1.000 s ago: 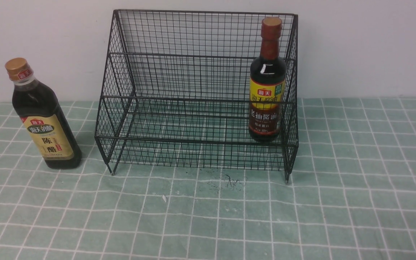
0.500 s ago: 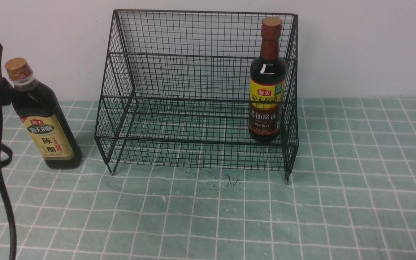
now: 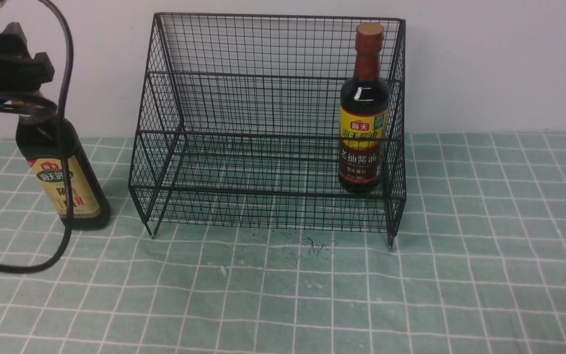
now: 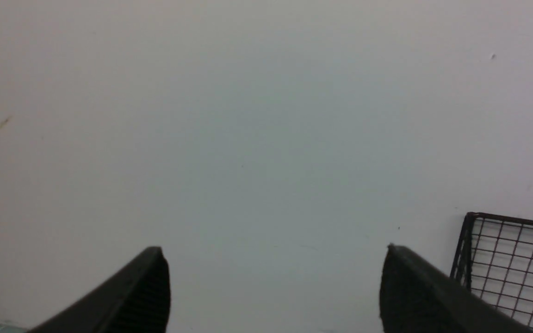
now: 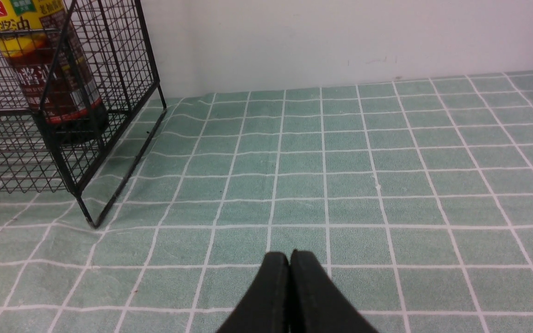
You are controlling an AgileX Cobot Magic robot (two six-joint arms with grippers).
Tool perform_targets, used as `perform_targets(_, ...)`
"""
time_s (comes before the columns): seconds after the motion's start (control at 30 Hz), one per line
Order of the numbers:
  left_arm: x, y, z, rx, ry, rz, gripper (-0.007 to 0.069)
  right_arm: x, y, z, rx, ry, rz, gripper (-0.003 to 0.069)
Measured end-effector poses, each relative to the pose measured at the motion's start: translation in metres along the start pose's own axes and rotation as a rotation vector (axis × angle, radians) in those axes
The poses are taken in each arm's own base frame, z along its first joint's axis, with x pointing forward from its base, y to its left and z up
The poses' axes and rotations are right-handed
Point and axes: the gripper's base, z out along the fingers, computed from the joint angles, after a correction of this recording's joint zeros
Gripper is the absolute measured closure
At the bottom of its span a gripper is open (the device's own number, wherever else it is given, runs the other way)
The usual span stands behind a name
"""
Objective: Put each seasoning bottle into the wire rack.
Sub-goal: Use the left arm to grab the condiment bottle closest to it
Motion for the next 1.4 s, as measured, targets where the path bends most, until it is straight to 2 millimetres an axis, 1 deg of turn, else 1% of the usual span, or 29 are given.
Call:
perform_targets(0.13,0.006,-0.002,0.015,-0.031,0.021,-0.019,0.0071,0.0,0.0,0.0,0.0,0.0,-0.001,0.0673)
perform_targets(0.27,0.017,0.006,0.028,-0.08,0.054,-0.025,0.0071,0.0,0.0,0.0,0.0,0.0,-0.002,0.0673)
perform_targets(0.43,0.027,0.014,0.035,-0.118,0.086,-0.034,0.0071,0.0,0.0,0.0,0.0,0.0,-0.003,0.0673)
perform_targets(0.47,0.028,0.014,0.036,-0.118,0.088,-0.033,0.0071,0.0,0.0,0.0,0.0,0.0,-0.003,0.0673)
perform_targets(0.63,0.045,0.013,0.044,-0.126,0.134,-0.02,0.0071,0.0,0.0,0.0,0.0,-0.001,-0.003,0.0673)
perform_targets(0.87,0.051,0.011,0.053,-0.129,0.128,-0.005,0.0071,0.0,0.0,0.0,0.0,-0.001,-0.004,0.0673)
perform_targets(1.07,0.052,0.01,0.054,-0.114,0.122,0.016,0.0071,0.0,0.0,0.0,0.0,-0.001,-0.004,0.0673)
perform_targets(1.27,0.046,0.008,0.051,-0.092,0.128,0.038,0.0071,0.0,0.0,0.0,0.0,-0.001,-0.004,0.0673)
perform_targets(1.4,0.038,0.007,0.042,-0.058,0.147,0.059,0.0071,0.0,0.0,0.0,0.0,-0.001,-0.004,0.0673)
